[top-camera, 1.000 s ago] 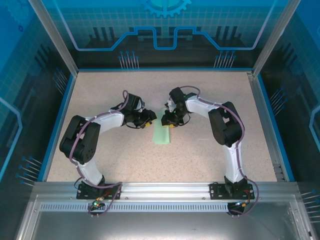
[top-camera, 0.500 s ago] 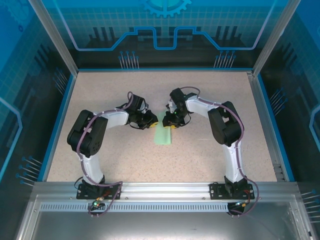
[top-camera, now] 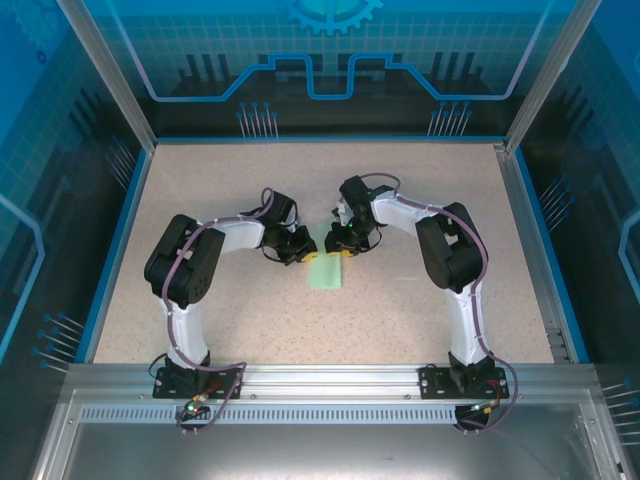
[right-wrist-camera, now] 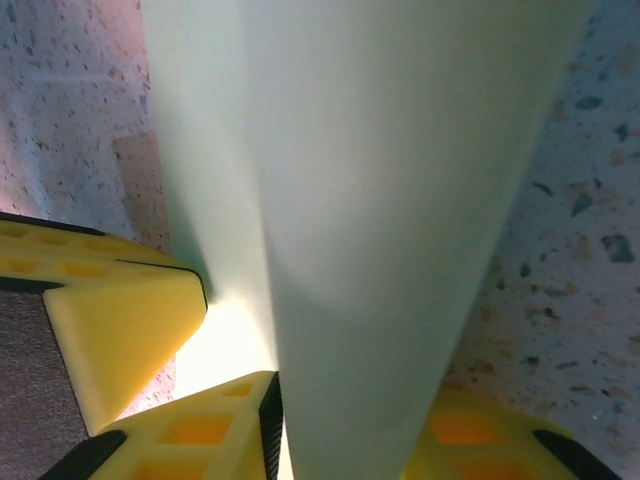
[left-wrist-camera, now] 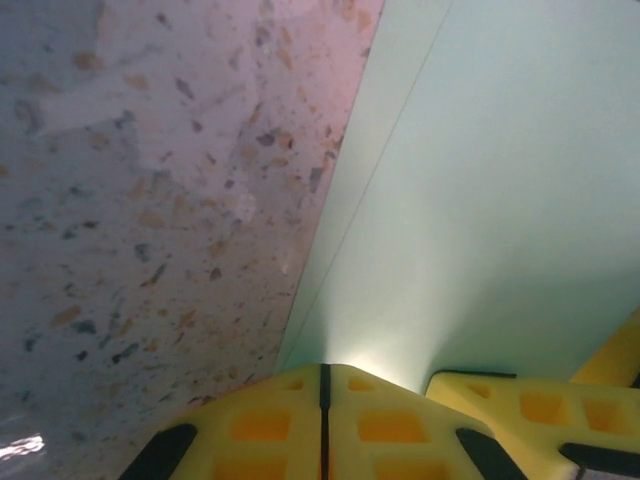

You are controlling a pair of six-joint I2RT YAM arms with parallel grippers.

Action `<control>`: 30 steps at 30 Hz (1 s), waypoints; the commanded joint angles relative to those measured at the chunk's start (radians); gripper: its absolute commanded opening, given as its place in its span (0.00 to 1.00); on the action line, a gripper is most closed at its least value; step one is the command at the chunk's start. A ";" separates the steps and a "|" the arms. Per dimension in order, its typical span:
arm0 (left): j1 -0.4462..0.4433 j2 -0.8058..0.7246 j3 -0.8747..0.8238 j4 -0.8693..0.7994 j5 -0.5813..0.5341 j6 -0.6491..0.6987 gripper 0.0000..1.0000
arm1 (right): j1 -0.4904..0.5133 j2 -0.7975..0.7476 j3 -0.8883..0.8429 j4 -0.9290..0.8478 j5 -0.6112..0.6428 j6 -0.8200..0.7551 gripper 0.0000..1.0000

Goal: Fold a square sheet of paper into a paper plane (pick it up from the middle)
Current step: Fold the square sheet of paper in half at the center of the table.

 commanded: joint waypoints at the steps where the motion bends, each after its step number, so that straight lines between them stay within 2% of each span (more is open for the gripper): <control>1: -0.007 0.025 0.016 -0.080 -0.041 0.018 0.07 | -0.008 -0.030 -0.008 0.016 0.036 0.045 0.34; 6: -0.013 0.021 0.016 -0.082 -0.042 0.014 0.07 | 0.001 -0.089 -0.058 0.054 0.138 0.127 0.42; 11: -0.016 0.019 0.017 -0.083 -0.041 0.013 0.07 | 0.024 -0.114 -0.084 0.062 0.220 0.164 0.42; 19: -0.019 -0.009 0.024 -0.072 -0.017 0.002 0.09 | 0.031 -0.068 -0.070 0.063 0.139 0.139 0.40; 22: -0.018 -0.037 0.033 -0.075 -0.011 -0.003 0.14 | 0.030 -0.065 -0.072 0.060 0.143 0.122 0.39; 25: -0.017 -0.079 0.054 -0.090 -0.017 -0.004 0.25 | 0.030 -0.056 -0.074 0.047 0.151 0.091 0.37; 26: -0.015 -0.097 0.061 -0.097 -0.029 0.000 0.31 | 0.030 -0.053 -0.078 0.044 0.156 0.077 0.37; 30: -0.007 -0.153 0.052 -0.116 -0.099 -0.003 0.37 | 0.030 -0.042 -0.091 0.035 0.161 0.015 0.35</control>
